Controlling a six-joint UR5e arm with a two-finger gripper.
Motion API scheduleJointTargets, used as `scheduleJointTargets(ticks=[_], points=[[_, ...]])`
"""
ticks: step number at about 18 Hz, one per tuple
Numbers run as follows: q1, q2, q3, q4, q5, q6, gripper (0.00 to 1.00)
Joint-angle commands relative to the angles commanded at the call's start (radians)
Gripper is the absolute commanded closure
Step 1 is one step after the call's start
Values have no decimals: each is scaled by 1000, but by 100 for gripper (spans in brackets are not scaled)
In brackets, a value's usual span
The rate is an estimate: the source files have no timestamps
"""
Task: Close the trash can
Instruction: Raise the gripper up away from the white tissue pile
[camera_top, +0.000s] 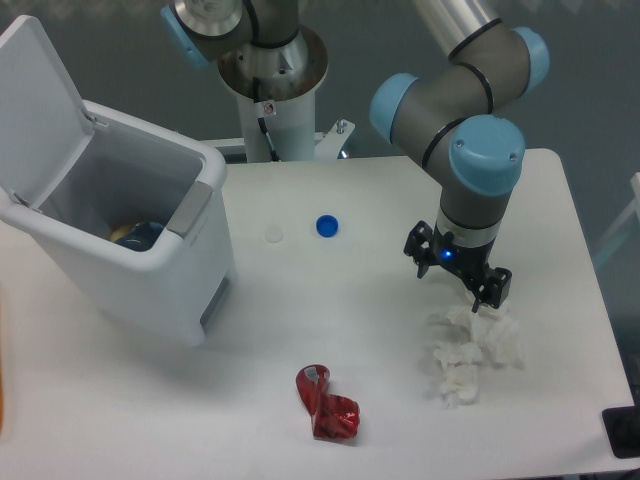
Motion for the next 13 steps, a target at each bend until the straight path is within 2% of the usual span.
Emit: scheduleJointTargets(ticks=[5, 9, 13], points=[[-5, 11, -5, 2, -5, 2, 0], [-6, 29, -32, 2, -2, -5, 0], [-11, 81, -61, -15, 6, -55, 0]])
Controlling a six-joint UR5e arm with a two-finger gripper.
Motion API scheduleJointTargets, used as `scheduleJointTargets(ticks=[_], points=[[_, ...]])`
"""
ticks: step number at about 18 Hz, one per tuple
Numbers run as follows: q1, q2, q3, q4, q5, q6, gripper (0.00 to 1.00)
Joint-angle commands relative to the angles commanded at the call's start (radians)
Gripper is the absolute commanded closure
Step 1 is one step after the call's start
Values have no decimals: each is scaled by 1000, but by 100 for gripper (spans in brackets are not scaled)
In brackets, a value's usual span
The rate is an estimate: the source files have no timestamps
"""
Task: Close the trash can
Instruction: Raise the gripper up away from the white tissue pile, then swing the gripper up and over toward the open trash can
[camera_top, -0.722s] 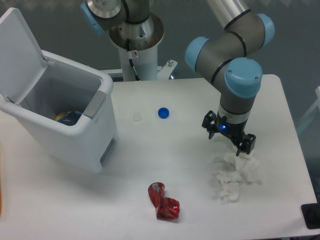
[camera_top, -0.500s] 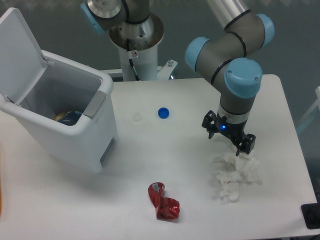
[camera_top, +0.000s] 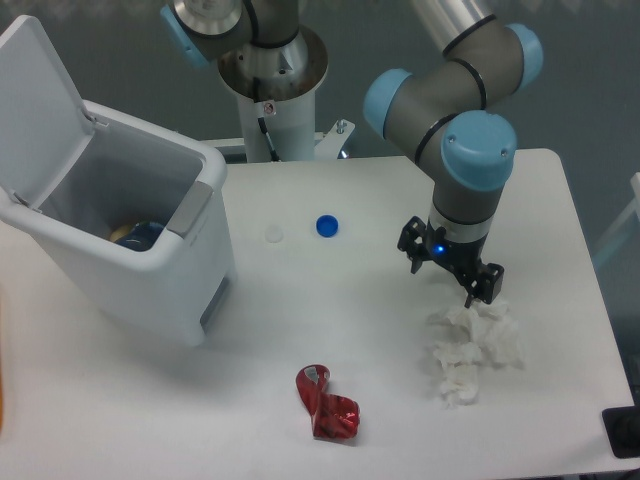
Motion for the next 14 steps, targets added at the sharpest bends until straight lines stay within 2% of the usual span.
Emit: scheduleJointTargets(ticks=[2, 6, 7, 10, 12, 14], points=[[0, 34, -6, 6, -3, -28, 0], [-23, 104, 32, 9, -25, -167, 1], [-40, 127, 31, 9, -25, -174, 12], [-93, 187, 11, 8, -28, -200, 63], [-124, 221, -20, 5, -29, -241, 80], [-165, 270, -54, 0, -28, -281, 91]])
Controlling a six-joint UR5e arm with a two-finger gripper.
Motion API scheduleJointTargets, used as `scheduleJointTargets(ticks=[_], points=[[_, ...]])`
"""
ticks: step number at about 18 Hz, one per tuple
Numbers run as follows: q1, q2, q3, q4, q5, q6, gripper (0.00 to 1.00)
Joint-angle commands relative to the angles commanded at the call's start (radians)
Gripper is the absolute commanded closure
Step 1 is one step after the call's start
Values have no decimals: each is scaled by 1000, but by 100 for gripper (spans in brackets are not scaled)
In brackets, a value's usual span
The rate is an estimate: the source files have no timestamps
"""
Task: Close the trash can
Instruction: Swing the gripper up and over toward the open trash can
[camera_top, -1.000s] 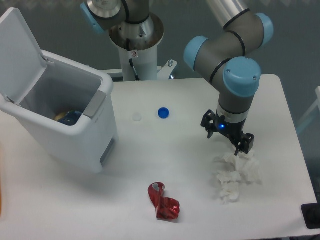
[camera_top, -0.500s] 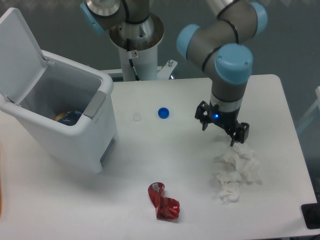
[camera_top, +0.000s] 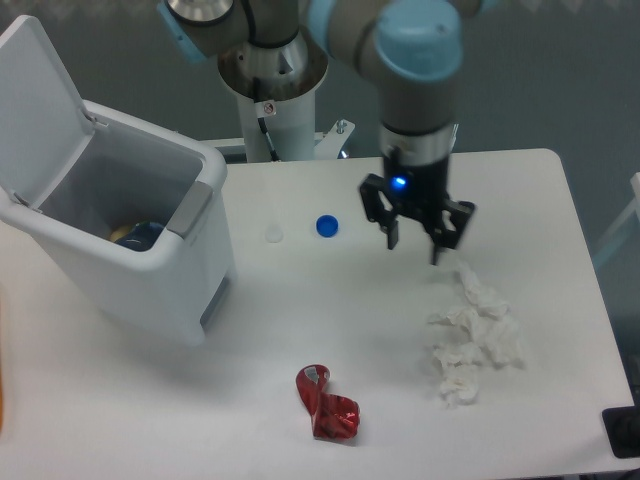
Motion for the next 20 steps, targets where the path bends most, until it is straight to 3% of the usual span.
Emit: scheduleJointTargets(ticks=[3, 8, 12, 16, 20], points=[[-32, 77, -29, 0, -29, -101, 97], [-54, 167, -31, 2, -149, -282, 97], [-120, 256, -29, 3, -250, -396, 97], [-163, 310, -17, 9, -333, -473, 97], [-252, 344, -8, 14, -370, -468, 97]])
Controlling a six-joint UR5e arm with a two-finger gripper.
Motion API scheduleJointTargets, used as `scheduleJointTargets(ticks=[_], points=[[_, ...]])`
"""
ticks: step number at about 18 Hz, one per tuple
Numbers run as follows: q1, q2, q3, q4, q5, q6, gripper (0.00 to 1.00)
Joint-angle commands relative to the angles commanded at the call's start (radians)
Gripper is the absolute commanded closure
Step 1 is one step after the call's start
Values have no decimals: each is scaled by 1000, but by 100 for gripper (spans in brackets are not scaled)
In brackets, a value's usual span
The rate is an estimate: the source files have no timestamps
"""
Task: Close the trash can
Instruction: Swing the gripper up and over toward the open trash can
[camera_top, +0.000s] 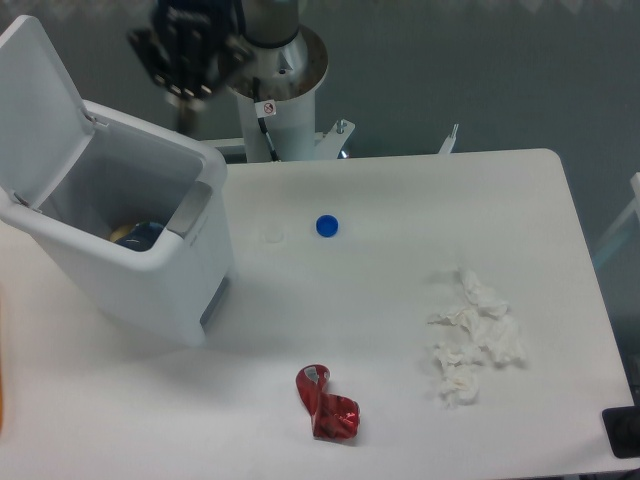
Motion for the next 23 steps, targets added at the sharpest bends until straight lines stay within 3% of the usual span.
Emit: scheduleJointTargets(ticks=[6, 11, 14, 19, 23], points=[[-132, 8, 28, 5, -26, 35, 97], [-195, 9, 54, -8, -94, 78, 97], [-215, 6, 49, -14, -92, 78, 97], [-235, 6, 49, -104, -77, 80, 97], [-236, 0, 44, -120, -43, 78, 97]])
